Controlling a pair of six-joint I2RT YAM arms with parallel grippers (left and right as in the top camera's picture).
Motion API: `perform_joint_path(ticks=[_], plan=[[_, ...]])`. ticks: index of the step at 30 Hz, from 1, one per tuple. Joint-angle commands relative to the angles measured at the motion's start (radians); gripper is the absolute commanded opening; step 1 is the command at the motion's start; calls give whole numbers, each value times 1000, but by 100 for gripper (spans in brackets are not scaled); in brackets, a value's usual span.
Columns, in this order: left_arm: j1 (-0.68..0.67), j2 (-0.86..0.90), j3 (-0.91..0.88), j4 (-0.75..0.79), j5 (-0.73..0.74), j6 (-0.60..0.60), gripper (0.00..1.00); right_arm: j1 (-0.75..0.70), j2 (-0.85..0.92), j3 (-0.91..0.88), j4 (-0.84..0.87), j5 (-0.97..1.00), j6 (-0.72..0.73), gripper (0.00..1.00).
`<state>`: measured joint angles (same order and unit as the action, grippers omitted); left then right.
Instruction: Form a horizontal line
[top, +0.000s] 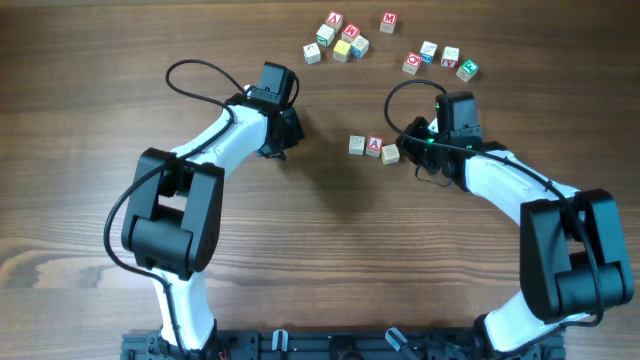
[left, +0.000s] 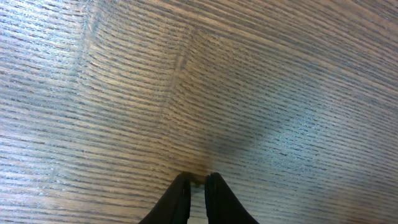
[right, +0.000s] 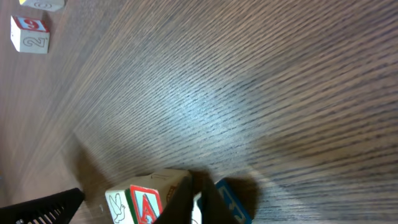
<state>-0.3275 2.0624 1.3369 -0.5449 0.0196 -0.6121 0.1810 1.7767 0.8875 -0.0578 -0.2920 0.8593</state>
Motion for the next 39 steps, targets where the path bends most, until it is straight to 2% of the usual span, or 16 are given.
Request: perform_joint_path(ticks=[1, 3, 5, 9, 18, 23, 26, 29, 32, 39], plan=[[4, 126, -82, -20, -50, -10, 14, 9, 20, -2, -24, 69, 8, 5], [4, 126, -82, -19, -50, -10, 14, 9, 24, -2, -51, 93, 9, 5], [4, 126, -82, -15, -50, -10, 14, 11, 52, -2, -66, 72, 68, 5], [4, 126, -82, -8, -42, -10, 14, 13, 111, -2, -16, 38, 85, 5], [4, 126, -82, 12, -35, -10, 16, 13, 120, -2, 132, -110, -127, 6], [4, 126, -82, 14, -35, -10, 15, 13, 120, -2, 233, -204, -174, 6], [4, 126, -82, 14, -35, -10, 15, 13, 127, -2, 210, -152, -102, 5], [4, 126, -82, 13, -35, -10, 15, 12, 131, -2, 137, -37, 38, 5], [4, 126, -83, 10, -35, -10, 15, 12, 131, -2, 100, -18, 114, 4], [4, 126, -83, 3, -12, -10, 13, 35, 131, -2, 70, -123, 146, 5]])
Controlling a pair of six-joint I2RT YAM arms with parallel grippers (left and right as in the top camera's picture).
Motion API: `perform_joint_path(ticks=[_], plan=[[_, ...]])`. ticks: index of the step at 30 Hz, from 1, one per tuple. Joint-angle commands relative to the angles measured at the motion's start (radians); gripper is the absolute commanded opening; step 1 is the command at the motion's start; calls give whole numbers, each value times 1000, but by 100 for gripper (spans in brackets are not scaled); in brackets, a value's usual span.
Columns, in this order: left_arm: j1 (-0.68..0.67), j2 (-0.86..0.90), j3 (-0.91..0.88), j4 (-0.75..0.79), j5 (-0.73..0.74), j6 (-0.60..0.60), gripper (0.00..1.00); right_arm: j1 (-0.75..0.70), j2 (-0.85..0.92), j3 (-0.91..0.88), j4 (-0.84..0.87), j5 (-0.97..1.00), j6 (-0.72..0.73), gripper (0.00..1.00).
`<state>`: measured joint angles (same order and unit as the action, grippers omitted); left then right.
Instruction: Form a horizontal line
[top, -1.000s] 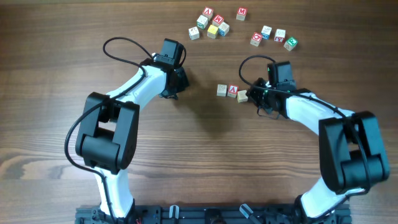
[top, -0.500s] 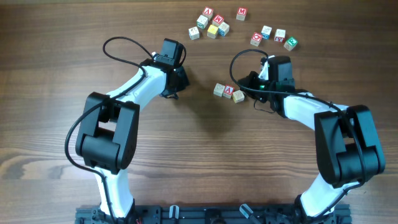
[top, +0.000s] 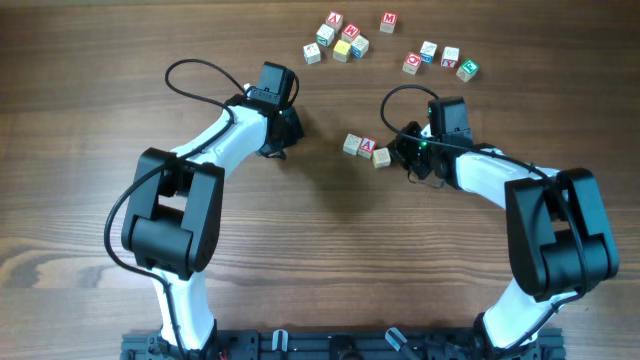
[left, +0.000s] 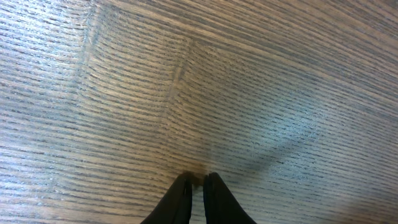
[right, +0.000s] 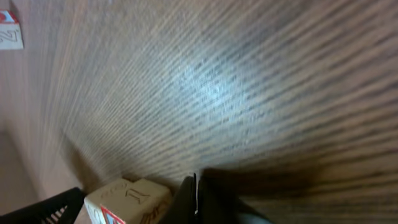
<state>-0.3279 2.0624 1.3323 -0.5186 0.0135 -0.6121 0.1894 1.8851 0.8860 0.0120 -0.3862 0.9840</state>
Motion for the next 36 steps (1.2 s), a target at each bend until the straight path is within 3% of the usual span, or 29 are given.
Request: perform_joint_path(ticks=[1, 14, 36], plan=[[5, 126, -79, -23, -6, -10, 13, 36, 23, -1, 10, -25, 21, 5], [5, 126, -79, -23, -6, -10, 13, 93, 23, -1, 124, 17, -55, 8], [4, 126, -79, -20, -2, -10, 10, 95, 23, -1, 129, 58, -109, 5]])
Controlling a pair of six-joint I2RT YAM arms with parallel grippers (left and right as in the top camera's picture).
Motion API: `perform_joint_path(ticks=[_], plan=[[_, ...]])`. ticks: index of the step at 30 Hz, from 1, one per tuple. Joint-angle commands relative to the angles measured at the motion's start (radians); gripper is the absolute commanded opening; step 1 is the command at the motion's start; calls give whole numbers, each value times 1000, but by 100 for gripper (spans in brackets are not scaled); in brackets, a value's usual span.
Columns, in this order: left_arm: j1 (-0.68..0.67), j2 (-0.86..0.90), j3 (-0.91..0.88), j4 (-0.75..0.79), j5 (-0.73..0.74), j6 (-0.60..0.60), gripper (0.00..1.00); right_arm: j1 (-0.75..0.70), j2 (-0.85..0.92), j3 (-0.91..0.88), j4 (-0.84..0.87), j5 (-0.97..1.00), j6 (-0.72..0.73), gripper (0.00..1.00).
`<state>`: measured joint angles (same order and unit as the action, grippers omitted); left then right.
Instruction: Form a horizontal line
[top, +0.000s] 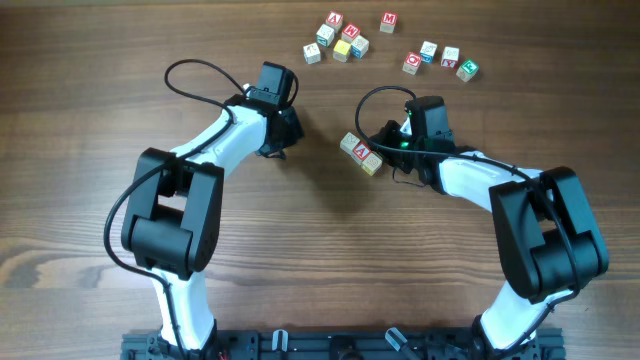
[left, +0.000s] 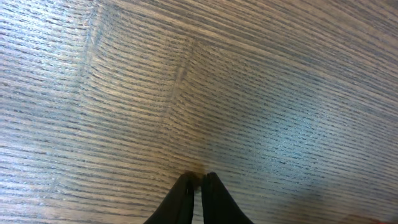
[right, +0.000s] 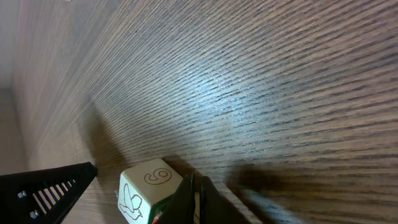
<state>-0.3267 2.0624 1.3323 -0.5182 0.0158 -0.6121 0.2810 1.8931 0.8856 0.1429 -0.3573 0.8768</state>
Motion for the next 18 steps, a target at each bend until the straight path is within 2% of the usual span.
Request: perform_joint_path(ticks=[1, 6, 8, 13, 17, 18], plan=[[3, 126, -79, -20, -5, -11, 10, 3, 14, 0, -2, 29, -2, 5], [3, 126, -79, -11, -5, -10, 12, 3, 14, 0, 2, 26, -2, 6], [3, 126, -79, -6, -5, -11, 14, 3, 14, 0, 31, 29, -14, 12], [3, 126, -79, -30, -5, -10, 12, 4, 33, 0, 119, 28, -13, 8], [3, 126, -79, -85, -6, -4, 18, 4, 99, 1, 211, -95, -13, 7], [3, 126, -79, -91, -7, 2, 23, 4, 113, 3, 224, -116, -13, 7]])
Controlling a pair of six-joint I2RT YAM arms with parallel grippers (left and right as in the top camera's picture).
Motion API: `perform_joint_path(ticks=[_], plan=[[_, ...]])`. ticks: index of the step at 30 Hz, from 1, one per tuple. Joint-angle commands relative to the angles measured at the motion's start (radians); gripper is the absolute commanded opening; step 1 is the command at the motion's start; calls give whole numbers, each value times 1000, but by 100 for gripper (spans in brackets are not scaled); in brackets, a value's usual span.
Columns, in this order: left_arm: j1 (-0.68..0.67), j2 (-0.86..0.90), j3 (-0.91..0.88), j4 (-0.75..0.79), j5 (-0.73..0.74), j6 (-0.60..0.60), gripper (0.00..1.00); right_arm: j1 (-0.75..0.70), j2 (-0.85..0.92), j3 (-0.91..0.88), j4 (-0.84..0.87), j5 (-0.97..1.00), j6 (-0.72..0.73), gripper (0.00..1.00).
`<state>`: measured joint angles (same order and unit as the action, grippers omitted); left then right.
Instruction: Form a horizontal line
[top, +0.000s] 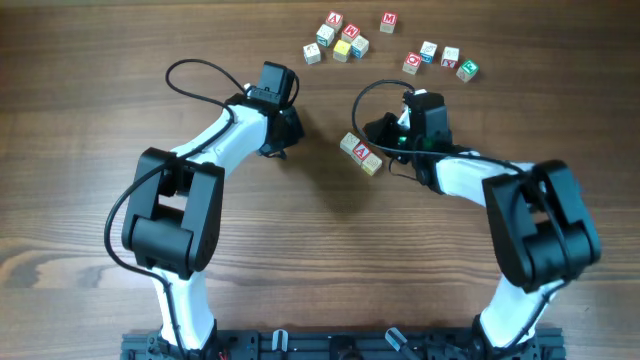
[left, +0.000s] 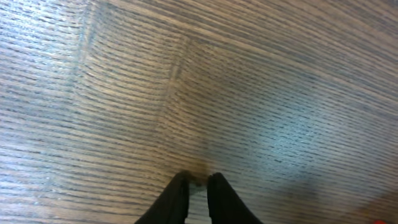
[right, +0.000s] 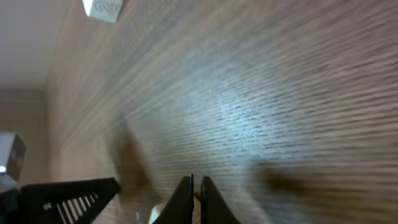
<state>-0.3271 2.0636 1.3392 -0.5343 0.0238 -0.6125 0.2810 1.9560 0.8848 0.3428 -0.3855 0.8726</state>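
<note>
Three letter blocks (top: 361, 155) lie touching in a short row that slants down to the right, mid-table. My right gripper (top: 373, 131) is shut and sits just right of the row's upper end, low over the wood. In the right wrist view its fingertips (right: 196, 182) are closed together, with a pale block corner (right: 162, 215) just below and left of them. My left gripper (top: 284, 135) rests to the left of the row, apart from it. In the left wrist view it (left: 198, 180) is shut over bare wood.
Loose blocks lie at the far edge in two clusters: several around a yellow one (top: 342, 48), several more to the right (top: 440, 60), and a lone red one (top: 388, 20). Black cables loop behind both wrists.
My right gripper has drawn back a little toward the far side, away from the row. The three blocks and the left arm have not moved.
The three blocks first lay in a nearly level row beside my shut right gripper. At each later moment the gripper and the row were further left and the row more tilted. Now the row slants. The left gripper stayed shut in place throughout.
</note>
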Motion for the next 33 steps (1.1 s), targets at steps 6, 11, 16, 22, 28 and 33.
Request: perform_joint_path(ticks=[6, 11, 16, 22, 28, 33], plan=[[4, 125, -85, -98, -14, 2, 47, 4, 55, 20, 24, -164, -89, 5], [4, 125, -85, -106, -14, 2, 56, 4, 55, 21, 50, -204, -123, 5], [4, 125, -85, -106, -14, 2, 61, 4, 56, 21, 64, -248, -163, 5], [4, 125, -85, -106, -15, 2, 63, 4, 56, 21, 63, -320, -200, 5], [4, 125, -85, -106, -14, 2, 63, -14, 46, 40, 82, -332, -192, 5], [4, 125, -85, -65, -14, 2, 4, -130, -132, 58, -122, -276, -194, 5]])
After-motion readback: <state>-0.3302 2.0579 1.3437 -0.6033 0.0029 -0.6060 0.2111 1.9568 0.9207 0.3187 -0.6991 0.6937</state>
